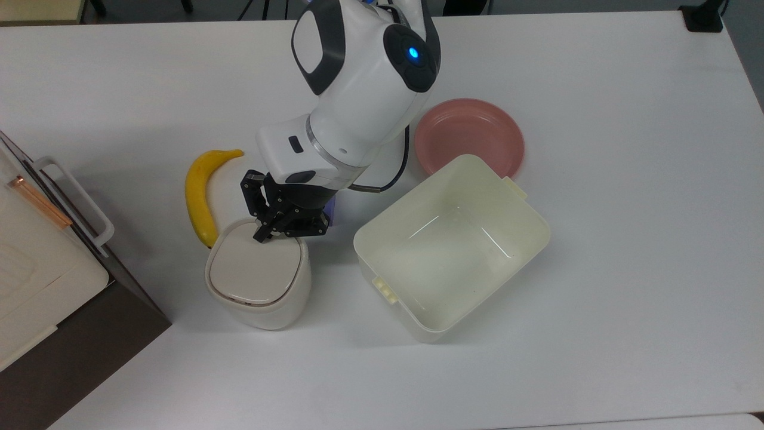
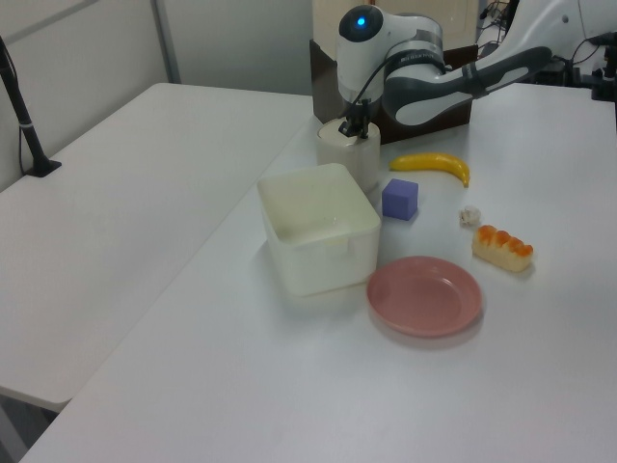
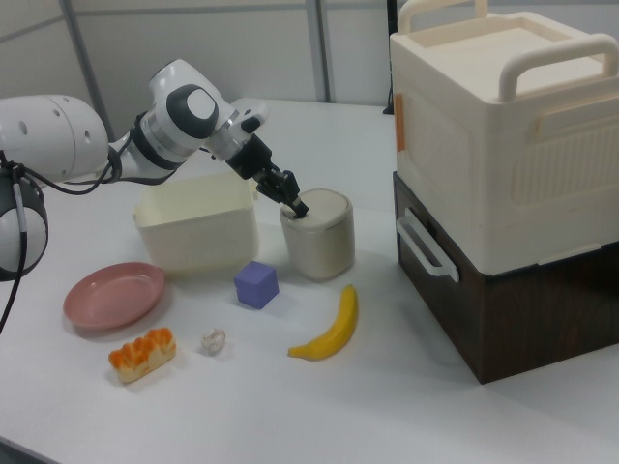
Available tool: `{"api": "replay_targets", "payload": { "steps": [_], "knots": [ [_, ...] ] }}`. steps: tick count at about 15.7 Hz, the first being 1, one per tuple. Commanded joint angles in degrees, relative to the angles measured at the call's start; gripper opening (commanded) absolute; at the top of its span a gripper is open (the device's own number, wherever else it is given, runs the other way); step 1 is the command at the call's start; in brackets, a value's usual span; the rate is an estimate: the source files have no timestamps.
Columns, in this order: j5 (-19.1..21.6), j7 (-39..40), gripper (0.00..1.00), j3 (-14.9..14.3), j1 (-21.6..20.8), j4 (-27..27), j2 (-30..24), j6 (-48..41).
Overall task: Open the trash can
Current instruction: 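Lift the lid edge upward with the gripper, flipping the lid open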
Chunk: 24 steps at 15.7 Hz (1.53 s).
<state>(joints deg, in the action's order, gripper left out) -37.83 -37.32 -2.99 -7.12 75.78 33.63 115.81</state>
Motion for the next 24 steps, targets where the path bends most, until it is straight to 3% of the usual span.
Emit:
{"api": "replay_targets", "payload": {
  "steps": [1,3,9,17,24],
  "knots": [
    [-0.57,-2.32,0.0,0.18,-0.27,1.82,-0.05,1.35],
    [0.04,-2.23,0.0,0.18,0.34,-0.01,-0.31,1.35],
    [14.7,4.52,0.0,-0.26,4.12,-1.6,-3.39,1.35],
    [25.43,6.29,0.0,-0.7,8.08,-5.73,-4.8,1.0],
    [27.98,11.29,0.0,-0.52,9.75,-5.47,-7.69,0.47]
  ]
}}
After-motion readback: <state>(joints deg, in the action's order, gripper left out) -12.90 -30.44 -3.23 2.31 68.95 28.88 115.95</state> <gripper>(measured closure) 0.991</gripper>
